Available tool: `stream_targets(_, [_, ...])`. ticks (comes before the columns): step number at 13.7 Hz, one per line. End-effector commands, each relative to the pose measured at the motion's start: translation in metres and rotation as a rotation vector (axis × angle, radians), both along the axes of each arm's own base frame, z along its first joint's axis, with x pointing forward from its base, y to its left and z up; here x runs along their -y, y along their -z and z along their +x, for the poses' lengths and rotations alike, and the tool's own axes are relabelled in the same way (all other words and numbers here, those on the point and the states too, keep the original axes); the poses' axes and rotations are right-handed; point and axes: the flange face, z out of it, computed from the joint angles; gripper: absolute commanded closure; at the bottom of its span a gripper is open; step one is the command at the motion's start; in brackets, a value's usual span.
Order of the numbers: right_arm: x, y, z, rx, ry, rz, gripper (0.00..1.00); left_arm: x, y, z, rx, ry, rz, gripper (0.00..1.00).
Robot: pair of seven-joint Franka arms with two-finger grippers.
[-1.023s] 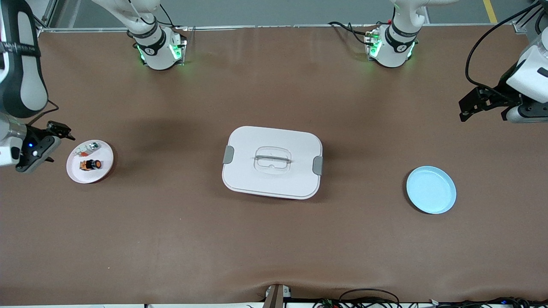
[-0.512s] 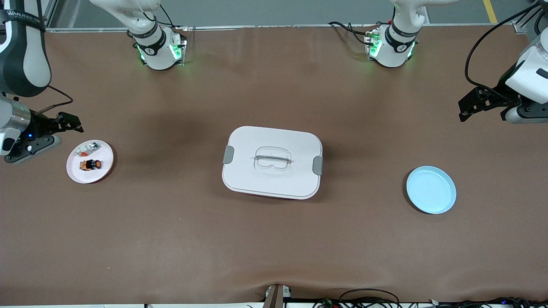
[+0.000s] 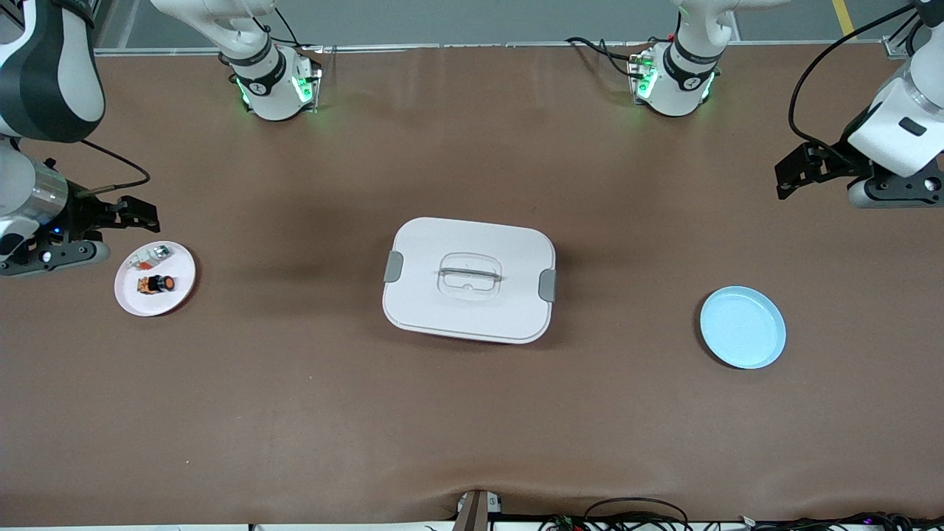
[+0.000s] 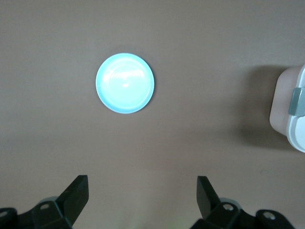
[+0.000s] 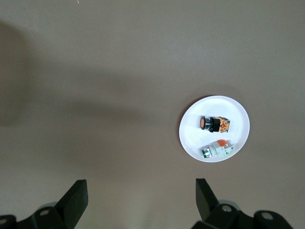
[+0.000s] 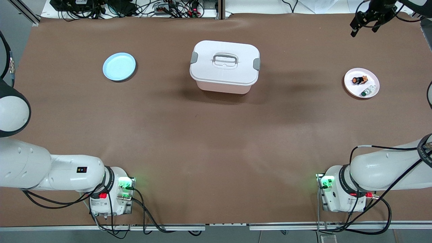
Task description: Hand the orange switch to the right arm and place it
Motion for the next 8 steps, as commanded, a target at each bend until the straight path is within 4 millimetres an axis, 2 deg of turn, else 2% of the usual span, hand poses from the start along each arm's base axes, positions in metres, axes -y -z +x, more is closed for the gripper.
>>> stream_targets(1, [0.000,-0.033,0.006,0.017,0.026,0.007,0.00,-0.002,-0.008,-0.008,-0.019,0.008,-0.015,0.00])
stream_targets(2, [0.001,-0.046,0.009,0.040,0.028,0.010,0.00,-0.002,-0.008,-0.008,-0.018,0.008,-0.015,0.00])
stream_targets(5, [0.007,-0.070,0.003,0.022,0.043,0.009,0.00,-0.001,-0.013,-0.011,-0.013,0.006,-0.017,0.00])
stream_targets(8, [0.014,-0.079,-0.003,-0.004,0.098,0.012,0.00,-0.002,-0.015,-0.016,-0.030,0.000,-0.058,0.00])
